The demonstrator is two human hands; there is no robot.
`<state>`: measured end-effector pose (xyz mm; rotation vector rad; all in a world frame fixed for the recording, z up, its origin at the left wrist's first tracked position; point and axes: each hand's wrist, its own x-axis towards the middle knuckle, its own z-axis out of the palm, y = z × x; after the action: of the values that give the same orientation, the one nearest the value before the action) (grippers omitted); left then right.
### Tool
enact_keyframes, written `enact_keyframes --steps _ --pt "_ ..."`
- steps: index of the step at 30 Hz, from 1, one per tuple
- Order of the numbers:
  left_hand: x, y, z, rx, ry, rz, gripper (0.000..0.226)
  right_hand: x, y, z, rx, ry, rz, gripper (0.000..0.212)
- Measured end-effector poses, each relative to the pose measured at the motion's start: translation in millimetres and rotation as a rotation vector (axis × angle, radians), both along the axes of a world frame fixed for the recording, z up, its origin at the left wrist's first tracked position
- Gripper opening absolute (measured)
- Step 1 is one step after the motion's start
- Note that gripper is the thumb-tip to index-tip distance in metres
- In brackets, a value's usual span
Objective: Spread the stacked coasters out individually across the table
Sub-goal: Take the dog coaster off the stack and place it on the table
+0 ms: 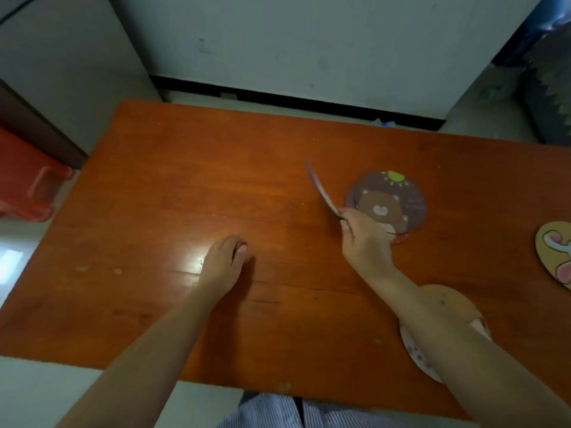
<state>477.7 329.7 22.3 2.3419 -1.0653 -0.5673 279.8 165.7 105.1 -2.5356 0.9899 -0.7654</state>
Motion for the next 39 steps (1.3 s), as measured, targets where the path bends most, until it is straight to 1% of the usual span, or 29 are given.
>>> enact_keyframes --steps 1,2,3,4,5,6,7,8,9,10,12,13,14,16,18,20,22,24,27,30,33,36,38,39 --pt "-3 7 7 -0.078 0.127 0.123 0.031 -1 18 -4 -0.059 -0.012 0.110 0.016" --pt "-5 15 15 -0.158 0.312 0.281 0.033 -2 35 -11 -0.124 -0.007 0.224 0.013" --pt "-7 23 24 -0.230 0.553 0.476 0.037 -3 49 -19 -0.164 0.019 0.329 0.010" --pt "-8 34 29 -0.256 0.763 0.648 0.042 -5 61 -28 -0.172 0.069 0.417 0.008" --pt "-9 48 32 -0.248 0.891 0.751 0.042 -7 71 -38 -0.159 0.136 0.483 0.001" --pt "-12 61 35 -0.193 0.912 0.766 0.038 -10 81 -46 -0.125 0.195 0.512 0.012" --pt "-15 75 35 -0.115 0.863 0.719 0.036 -12 89 -53 -0.076 0.262 0.526 0.019" --pt "-20 87 33 -0.040 0.788 0.648 0.040 -14 95 -59 -0.032 0.299 0.529 0.022" --pt "-24 95 32 0.018 0.722 0.580 0.044 -15 99 -62 0.015 0.309 0.526 0.022" --pt "-27 100 31 0.059 0.662 0.522 0.044 -14 103 -64 0.036 0.311 0.506 0.020" --pt "-31 101 30 0.086 0.514 0.445 0.038 -12 109 -63 0.231 0.281 0.391 0.012" --pt "-32 99 33 0.104 0.439 0.411 0.037 -10 112 -64 0.343 0.290 0.302 0.013" --pt "-31 98 34 0.133 0.377 0.375 0.036 -8 116 -65 0.390 0.334 0.234 0.019" --pt "-28 98 35 0.222 0.295 0.294 0.039 -1 126 -66 0.432 0.426 0.185 0.030" --pt "-24 100 37 0.274 0.300 0.238 0.042 9 134 -63 0.530 0.448 0.123 0.039" --pt "-16 103 38 0.269 0.344 0.204 0.039 20 139 -62 0.646 0.409 0.000 0.044" --pt "-5 106 39 0.247 0.425 0.158 0.039 29 139 -60 0.762 0.351 -0.160 0.040" --pt "7 106 41 0.230 0.501 0.113 0.042 36 138 -59 0.829 0.344 -0.275 0.033" --pt "22 103 43 0.210 0.477 0.085 0.043 49 139 -57 0.869 0.260 -0.379 0.027" --pt "32 98 42 0.202 0.352 0.070 0.037 61 142 -57 0.835 0.196 -0.421 0.028" --pt "40 100 37 0.222 0.264 0.030 0.025 67 147 -59 0.781 0.218 -0.442 0.032" --pt "40 102 34 0.211 0.229 0.016 0.012 70 152 -64 0.702 0.254 -0.459 0.036" --pt "41 102 33 0.231 0.199 -0.013 0.011 72 153 -64 0.686 0.288 -0.488 0.040" --pt "42 101 33 0.246 0.179 -0.041 0.017 73 152 -64 0.681 0.306 -0.500 0.042"
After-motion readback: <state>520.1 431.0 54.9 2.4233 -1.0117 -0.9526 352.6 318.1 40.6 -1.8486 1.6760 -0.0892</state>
